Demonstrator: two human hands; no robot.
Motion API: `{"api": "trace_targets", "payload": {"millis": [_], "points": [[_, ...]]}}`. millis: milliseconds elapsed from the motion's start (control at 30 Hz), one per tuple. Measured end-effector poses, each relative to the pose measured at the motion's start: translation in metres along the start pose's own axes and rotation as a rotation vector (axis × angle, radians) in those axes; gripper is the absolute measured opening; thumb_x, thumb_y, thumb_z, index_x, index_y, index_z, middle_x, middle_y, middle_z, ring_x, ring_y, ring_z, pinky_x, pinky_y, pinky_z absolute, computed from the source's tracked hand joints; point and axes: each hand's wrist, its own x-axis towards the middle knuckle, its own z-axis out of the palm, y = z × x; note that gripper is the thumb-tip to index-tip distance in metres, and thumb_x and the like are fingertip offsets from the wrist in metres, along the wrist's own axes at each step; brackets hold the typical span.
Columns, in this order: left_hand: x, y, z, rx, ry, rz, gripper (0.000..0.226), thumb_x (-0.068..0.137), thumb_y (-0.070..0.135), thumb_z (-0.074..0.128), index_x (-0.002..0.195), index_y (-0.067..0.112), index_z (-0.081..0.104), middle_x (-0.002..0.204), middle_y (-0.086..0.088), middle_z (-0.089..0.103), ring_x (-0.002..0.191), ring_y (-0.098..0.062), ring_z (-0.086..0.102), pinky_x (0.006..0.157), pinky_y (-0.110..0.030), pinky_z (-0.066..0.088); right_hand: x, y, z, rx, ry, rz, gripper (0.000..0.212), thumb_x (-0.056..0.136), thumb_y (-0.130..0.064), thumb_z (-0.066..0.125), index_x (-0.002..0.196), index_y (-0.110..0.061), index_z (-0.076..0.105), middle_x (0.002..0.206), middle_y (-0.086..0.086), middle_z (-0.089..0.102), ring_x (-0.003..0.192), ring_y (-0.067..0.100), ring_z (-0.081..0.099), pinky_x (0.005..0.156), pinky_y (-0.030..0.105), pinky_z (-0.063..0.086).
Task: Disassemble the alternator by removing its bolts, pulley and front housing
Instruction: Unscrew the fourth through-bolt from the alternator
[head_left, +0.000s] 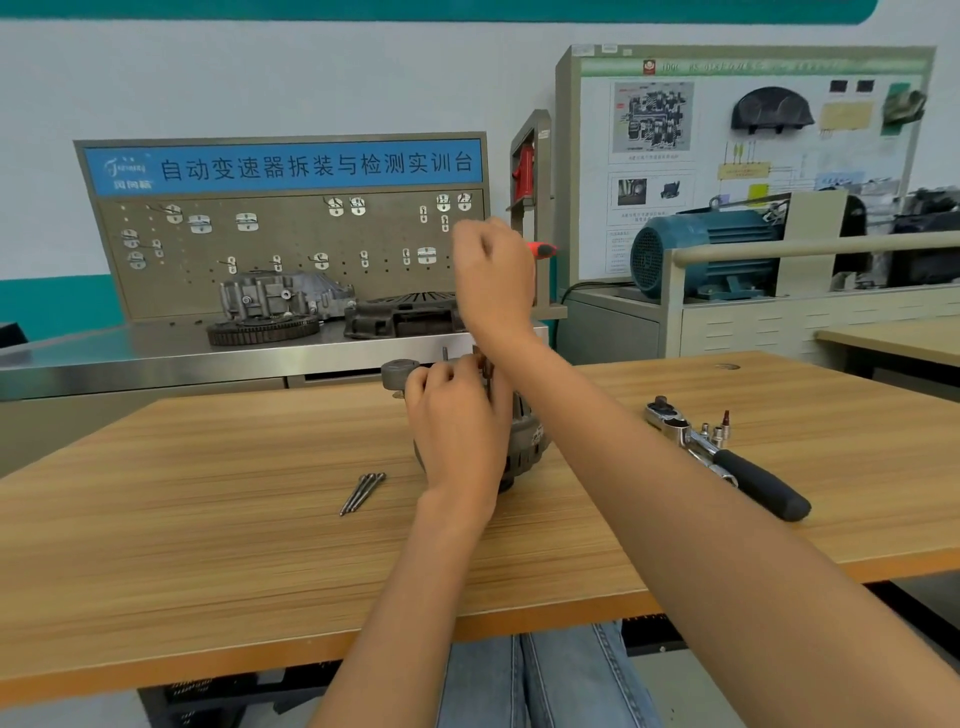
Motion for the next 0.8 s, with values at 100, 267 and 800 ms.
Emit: {"api": "trace_targets", "payload": {"millis": [100,267,800], "points": [[0.0,0.0,0.001,0.021,-0.003,0.015,0.026,0.093,0.023,0.056,0.086,0.001,0.069,0.074,-0.011,0.067,0.076,-0.026,0.059,0.09,-0.034,0.036,0.01,-0.006,-0.007,0.367,-0.106,0.288,0.044,0.092,-0.01,0.035,0.049,-0.016,0.031,0.052,0.002,0.036,0.056,0.014,0.037,0.067,0.03,0.038],[-0.001,0.0,-0.001,0.024,0.011,0.031,0.028,0.094,0.023,0.055,0.083,0.003,0.07,0.071,-0.009,0.067,0.073,-0.024,0.058,0.086,-0.033,0.035,0.018,-0.003,-0.014,0.761,-0.213,0.45,0.054,0.091,-0.012,0.029,0.038,-0.017,0.037,0.043,0.002,0.042,0.053,0.018,0.047,0.079,0.035,0.042],[-0.001,-0.004,-0.006,-0.1,-0.068,-0.015,0.011,0.084,-0.004,0.058,0.077,0.002,0.065,0.077,-0.014,0.066,0.088,-0.026,0.052,0.088,-0.028,0.032,-0.019,0.002,0.014,-0.606,0.123,-0.347,0.015,0.079,-0.018,0.054,0.076,-0.005,0.061,0.079,0.005,0.049,0.083,0.022,0.048,0.102,0.04,0.031]]}}
